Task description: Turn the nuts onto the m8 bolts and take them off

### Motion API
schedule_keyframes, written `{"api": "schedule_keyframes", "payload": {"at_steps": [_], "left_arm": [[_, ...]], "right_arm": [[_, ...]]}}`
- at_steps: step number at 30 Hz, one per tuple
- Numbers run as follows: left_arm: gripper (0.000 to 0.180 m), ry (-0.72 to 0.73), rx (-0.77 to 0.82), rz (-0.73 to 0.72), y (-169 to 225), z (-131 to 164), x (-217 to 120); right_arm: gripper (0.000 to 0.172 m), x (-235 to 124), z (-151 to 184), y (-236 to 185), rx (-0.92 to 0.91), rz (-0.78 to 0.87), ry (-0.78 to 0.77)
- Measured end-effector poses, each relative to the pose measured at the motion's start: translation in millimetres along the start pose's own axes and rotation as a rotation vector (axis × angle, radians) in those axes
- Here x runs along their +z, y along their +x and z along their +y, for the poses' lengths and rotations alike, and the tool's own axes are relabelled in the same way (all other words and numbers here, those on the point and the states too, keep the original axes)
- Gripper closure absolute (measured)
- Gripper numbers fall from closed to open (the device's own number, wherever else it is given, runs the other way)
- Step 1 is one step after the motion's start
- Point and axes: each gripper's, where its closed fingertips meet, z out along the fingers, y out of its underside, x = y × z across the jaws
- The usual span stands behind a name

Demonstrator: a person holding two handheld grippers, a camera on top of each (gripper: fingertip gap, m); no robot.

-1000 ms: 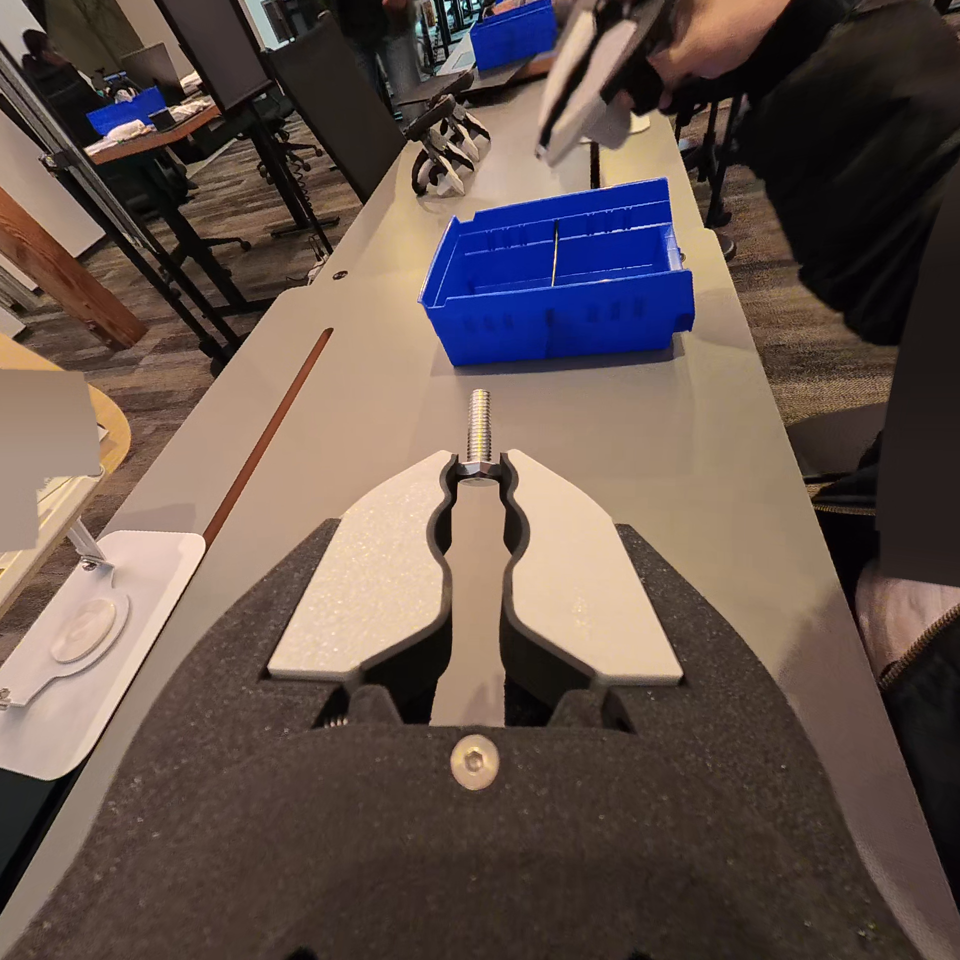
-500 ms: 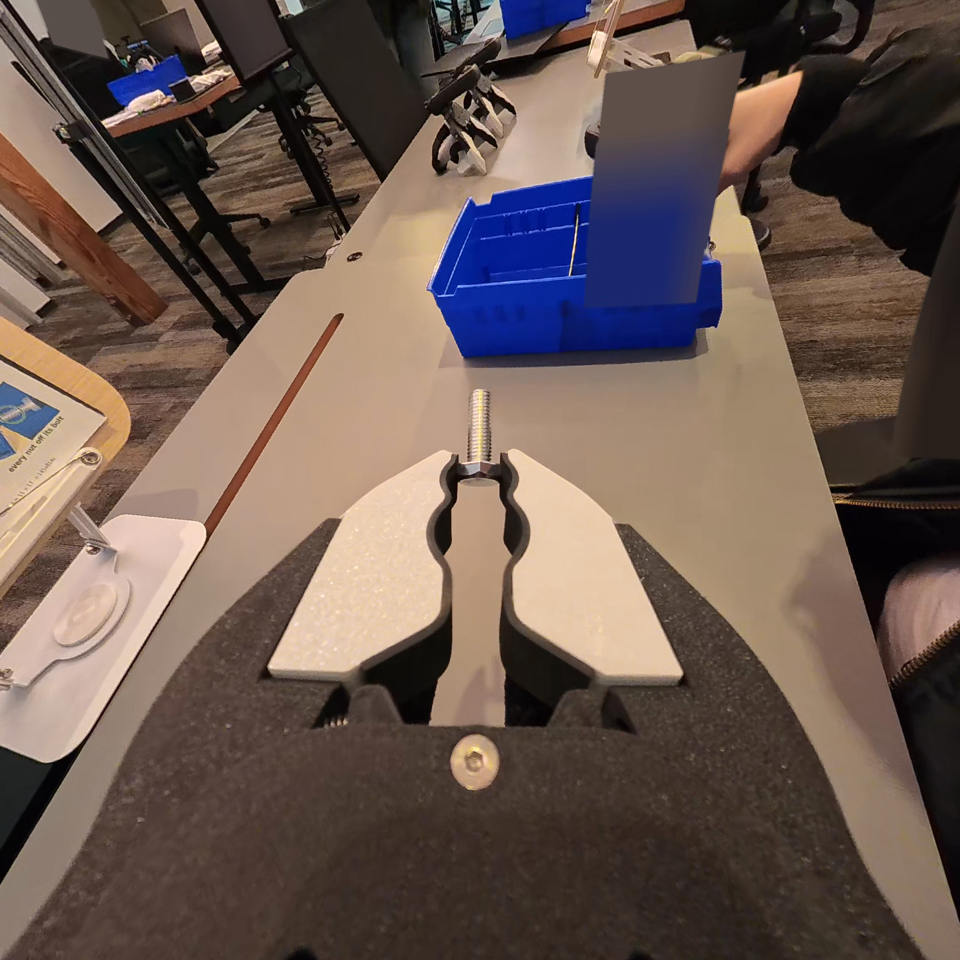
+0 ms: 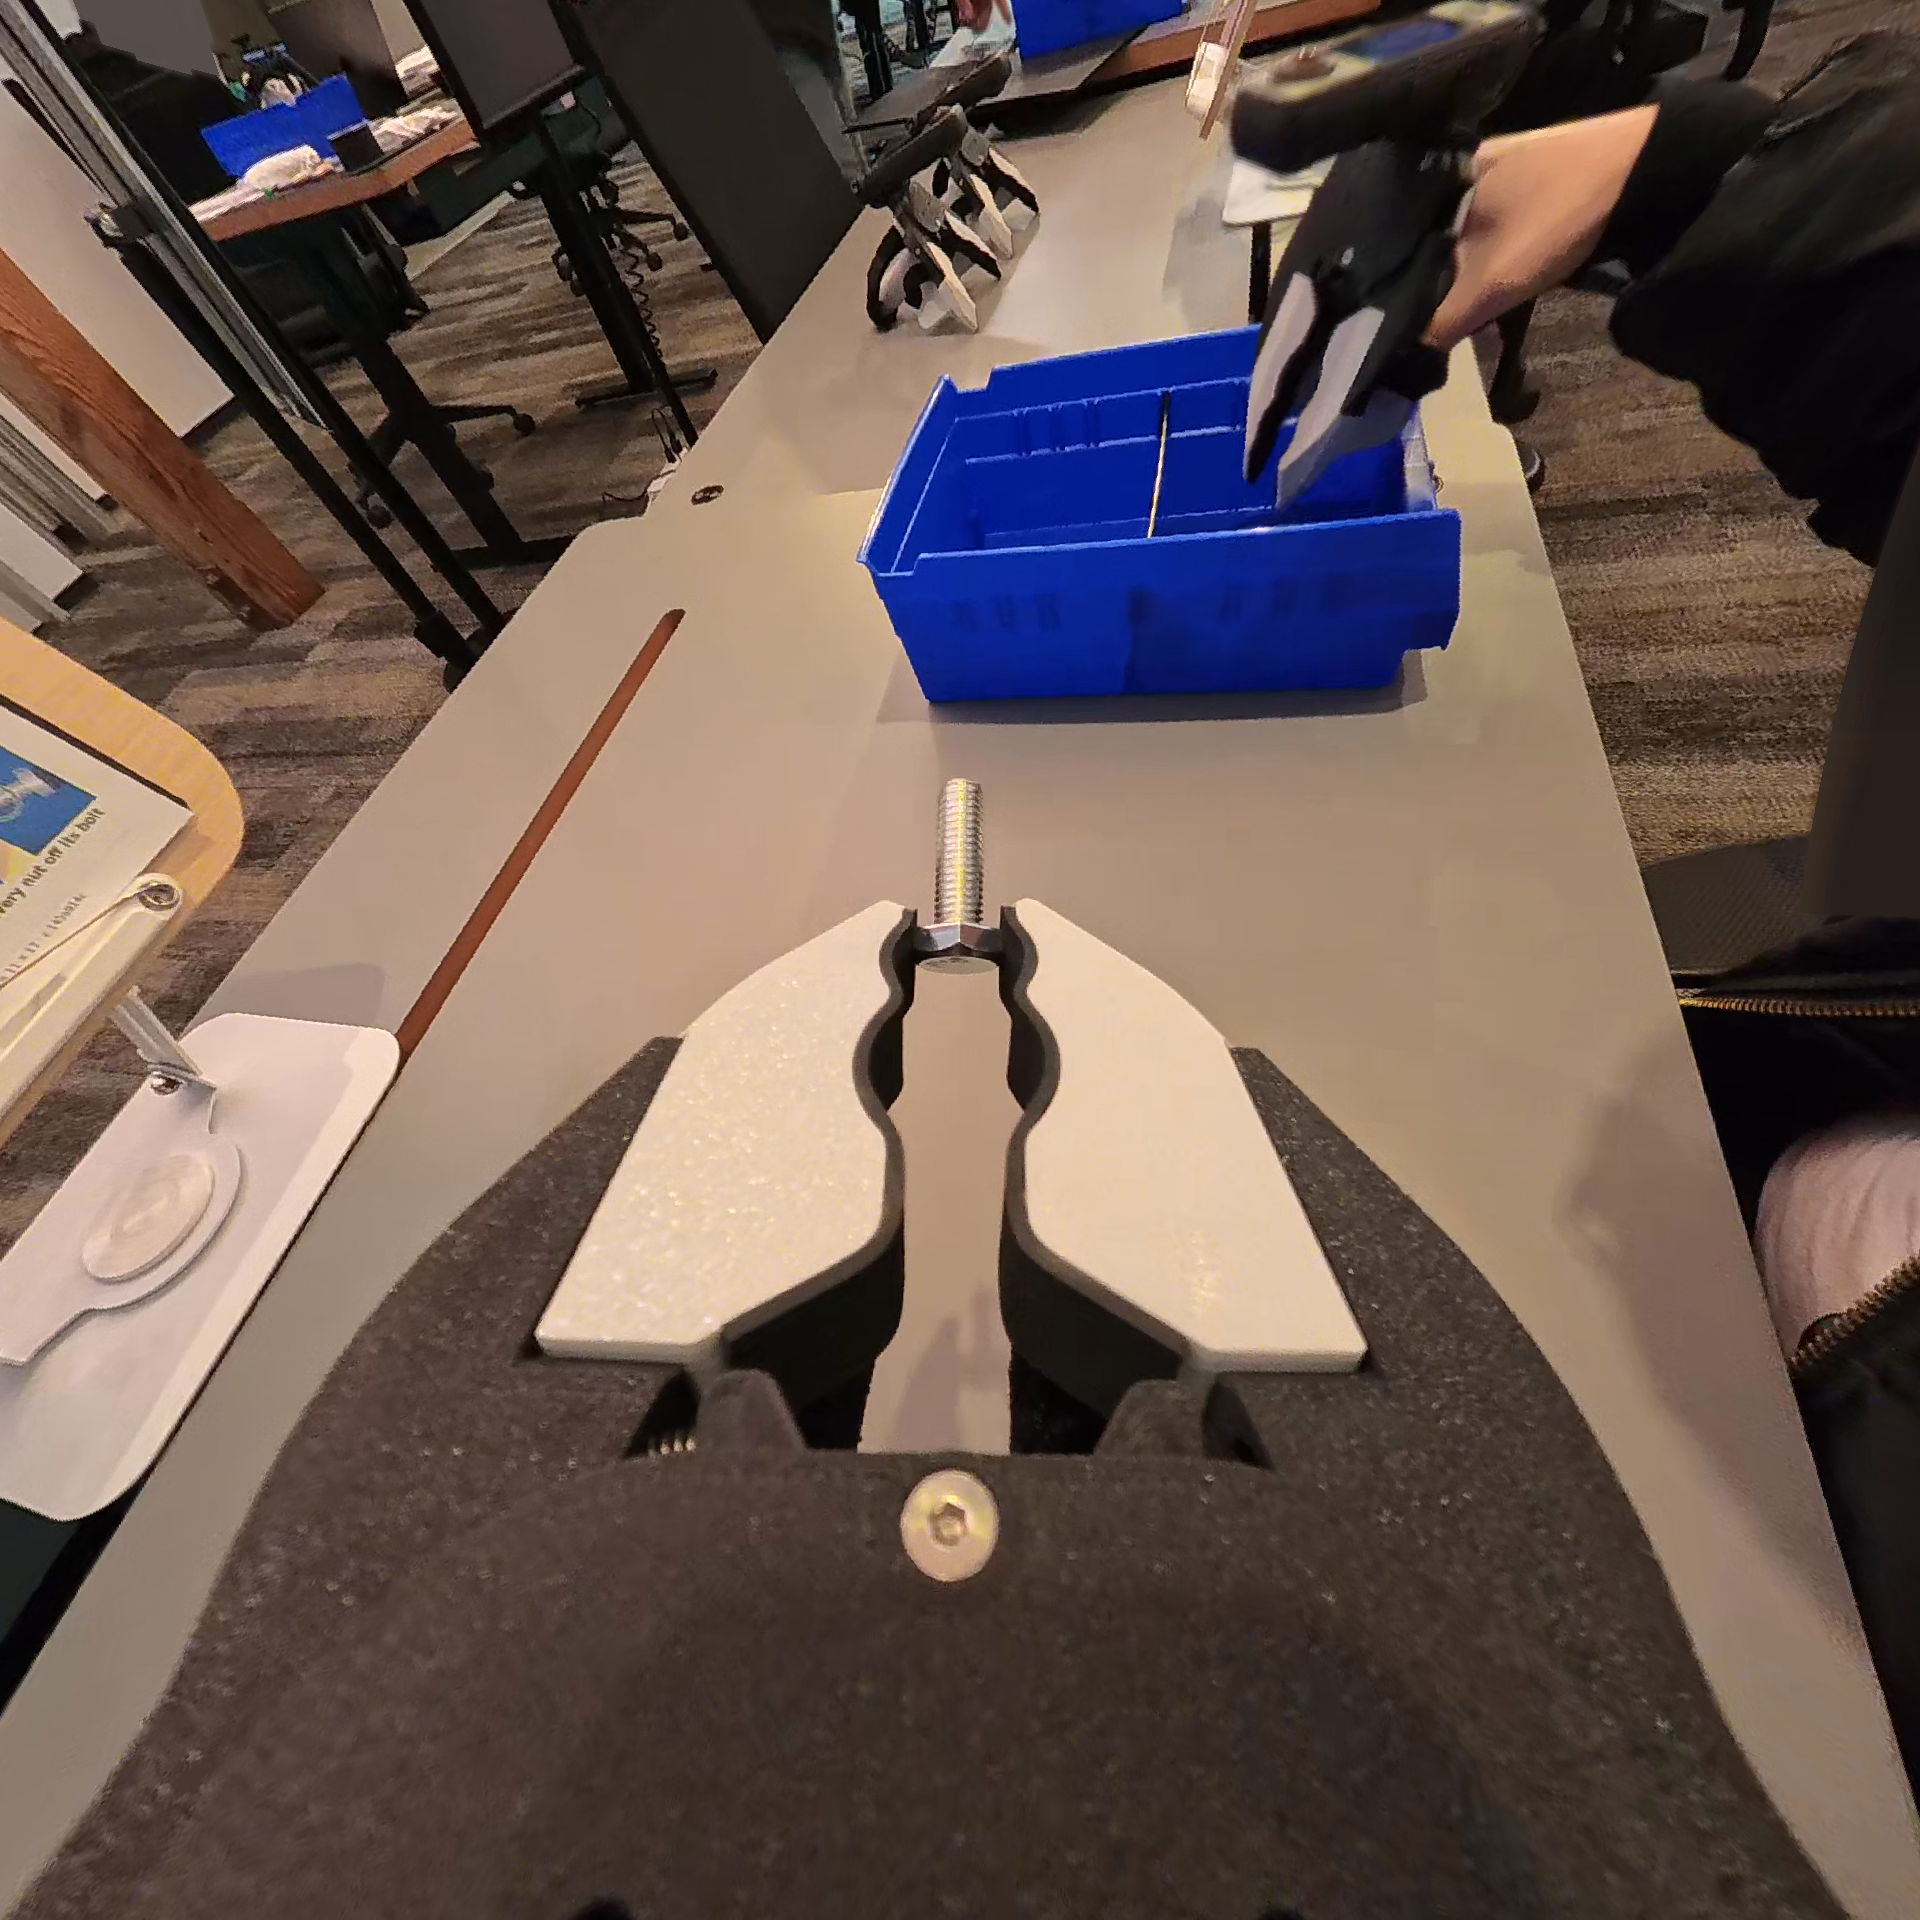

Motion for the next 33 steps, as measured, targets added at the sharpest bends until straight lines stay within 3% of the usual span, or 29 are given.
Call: {"api": "schedule_keyframes", "payload": {"at_steps": [5, 9, 19, 24, 30, 33], "left_arm": [[0.166, 0.013, 0.011, 0.002, -1, -4, 0], [0.165, 0.020, 0.009, 0.013, 1, -4, 3], [0.165, -0.022, 0.024, 0.030, 8, 7, 4], [0.165, -0.032, 0.028, 0.042, 12, 10, 4], [0.165, -0.020, 0.043, 0.055, 16, 5, 4], [0.165, -0.023, 0.046, 0.060, 18, 5, 5]], "right_arm": [[0.146, -64, -83, -35, -0.232, 0.042, 0.303], [0.142, -94, -158, -113, -0.432, -0.143, 0.502], [0.148, -85, -279, -242, -0.779, -0.433, 0.756], [0.146, -66, -315, -284, -0.894, -0.487, 0.752], [0.148, -41, -327, -298, -0.952, -0.463, 0.690], [0.164, -36, -325, -300, -0.969, -0.466, 0.683]]}}
